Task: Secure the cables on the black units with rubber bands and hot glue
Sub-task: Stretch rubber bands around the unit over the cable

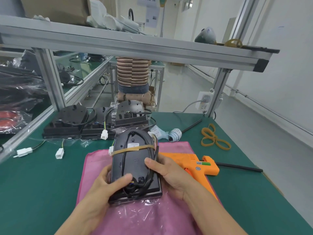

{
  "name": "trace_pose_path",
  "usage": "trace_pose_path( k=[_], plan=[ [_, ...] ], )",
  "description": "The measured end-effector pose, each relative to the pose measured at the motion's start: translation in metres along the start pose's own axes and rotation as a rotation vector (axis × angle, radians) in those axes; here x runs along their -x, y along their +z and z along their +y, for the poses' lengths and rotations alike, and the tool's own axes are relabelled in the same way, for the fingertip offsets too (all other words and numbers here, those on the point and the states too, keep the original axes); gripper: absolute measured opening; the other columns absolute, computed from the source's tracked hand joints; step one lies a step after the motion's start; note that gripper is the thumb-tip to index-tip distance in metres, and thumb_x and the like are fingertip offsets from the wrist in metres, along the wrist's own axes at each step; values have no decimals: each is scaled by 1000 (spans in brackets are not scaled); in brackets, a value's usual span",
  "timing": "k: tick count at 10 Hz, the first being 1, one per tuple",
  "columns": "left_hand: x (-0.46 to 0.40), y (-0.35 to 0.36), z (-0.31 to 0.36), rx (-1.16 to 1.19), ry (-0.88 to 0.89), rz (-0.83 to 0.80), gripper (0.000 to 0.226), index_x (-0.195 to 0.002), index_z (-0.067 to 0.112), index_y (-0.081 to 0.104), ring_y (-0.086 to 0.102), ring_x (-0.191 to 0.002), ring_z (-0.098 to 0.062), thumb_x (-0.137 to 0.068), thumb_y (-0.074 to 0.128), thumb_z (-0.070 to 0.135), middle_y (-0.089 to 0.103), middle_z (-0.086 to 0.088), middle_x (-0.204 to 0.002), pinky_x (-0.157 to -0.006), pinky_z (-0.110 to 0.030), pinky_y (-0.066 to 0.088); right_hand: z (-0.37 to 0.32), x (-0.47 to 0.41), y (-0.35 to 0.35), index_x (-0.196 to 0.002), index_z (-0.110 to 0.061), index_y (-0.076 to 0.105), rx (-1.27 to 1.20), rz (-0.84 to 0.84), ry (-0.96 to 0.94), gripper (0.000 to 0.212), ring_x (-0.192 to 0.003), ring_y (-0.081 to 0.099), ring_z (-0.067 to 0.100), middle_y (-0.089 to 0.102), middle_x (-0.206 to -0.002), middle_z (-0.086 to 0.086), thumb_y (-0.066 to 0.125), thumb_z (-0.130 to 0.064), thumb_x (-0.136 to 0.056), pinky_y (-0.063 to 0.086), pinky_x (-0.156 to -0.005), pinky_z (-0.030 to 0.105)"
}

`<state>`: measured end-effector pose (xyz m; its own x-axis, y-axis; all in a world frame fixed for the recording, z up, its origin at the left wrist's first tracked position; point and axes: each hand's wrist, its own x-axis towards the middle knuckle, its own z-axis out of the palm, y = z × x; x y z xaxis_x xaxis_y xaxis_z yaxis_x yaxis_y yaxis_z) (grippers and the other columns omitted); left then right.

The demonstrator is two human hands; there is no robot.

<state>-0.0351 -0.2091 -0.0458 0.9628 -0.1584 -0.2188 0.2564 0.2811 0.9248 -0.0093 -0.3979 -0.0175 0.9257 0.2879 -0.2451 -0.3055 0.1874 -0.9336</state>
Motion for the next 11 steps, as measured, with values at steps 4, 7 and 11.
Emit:
trace_pose_path(
  k=[4,7,11],
  plan=[
    [-4,8,3,124,-28,93,40,-103,1,67,70,-56,-31,-65,69,14,73,-23,-81,-42,-33,54,-11,-1,-8,-120,-6,63,276,-13,-23,42,-113,64,23,69,-117,9,62,-35,-90,46,-105,39],
    [-11,-11,0,116,-87,201,54,-120,4,62,62,-107,-46,-73,74,29,65,-26,-118,-96,-64,45,-53,-18,-91,-86,-7,71,1225,701,-244,22,-83,61,22,69,-89,6,54,-19,-94,49,-74,35],
    [0,0,15,44,-82,196,57,-116,1,63,61,-109,-45,-66,72,27,67,-26,-112,-101,-61,42,-55,-68,-170,-116,-8,62,1852,827,202,28,-114,57,29,61,-122,12,54,-8,-89,46,-90,34]
  ],
)
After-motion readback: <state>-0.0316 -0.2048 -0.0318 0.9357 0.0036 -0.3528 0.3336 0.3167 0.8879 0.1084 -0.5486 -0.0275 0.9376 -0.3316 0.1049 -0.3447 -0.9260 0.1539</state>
